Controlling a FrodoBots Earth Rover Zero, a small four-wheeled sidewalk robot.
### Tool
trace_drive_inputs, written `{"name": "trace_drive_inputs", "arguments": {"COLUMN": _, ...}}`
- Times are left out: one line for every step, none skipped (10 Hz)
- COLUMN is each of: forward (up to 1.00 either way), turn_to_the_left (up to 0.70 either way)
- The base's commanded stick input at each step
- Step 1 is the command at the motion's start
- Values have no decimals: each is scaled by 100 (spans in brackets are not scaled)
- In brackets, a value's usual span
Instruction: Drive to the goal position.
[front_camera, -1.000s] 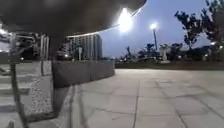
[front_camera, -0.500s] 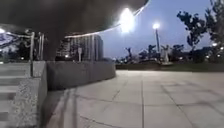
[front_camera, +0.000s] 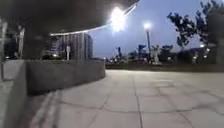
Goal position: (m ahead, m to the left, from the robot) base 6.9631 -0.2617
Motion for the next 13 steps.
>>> {"name": "trace_drive_inputs", "arguments": {"forward": 70, "turn_to_the_left": 0}}
{"name": "trace_drive_inputs", "arguments": {"forward": 70, "turn_to_the_left": 0}}
{"name": "trace_drive_inputs", "arguments": {"forward": 70, "turn_to_the_left": 0}}
{"name": "trace_drive_inputs", "arguments": {"forward": 70, "turn_to_the_left": 0}}
{"name": "trace_drive_inputs", "arguments": {"forward": 70, "turn_to_the_left": 0}}
{"name": "trace_drive_inputs", "arguments": {"forward": 70, "turn_to_the_left": 0}}
{"name": "trace_drive_inputs", "arguments": {"forward": 70, "turn_to_the_left": 0}}
{"name": "trace_drive_inputs", "arguments": {"forward": 70, "turn_to_the_left": 0}}
{"name": "trace_drive_inputs", "arguments": {"forward": 70, "turn_to_the_left": 0}}
{"name": "trace_drive_inputs", "arguments": {"forward": 70, "turn_to_the_left": 0}}
{"name": "trace_drive_inputs", "arguments": {"forward": 70, "turn_to_the_left": 0}}
{"name": "trace_drive_inputs", "arguments": {"forward": 70, "turn_to_the_left": 0}}
{"name": "trace_drive_inputs", "arguments": {"forward": 70, "turn_to_the_left": 0}}
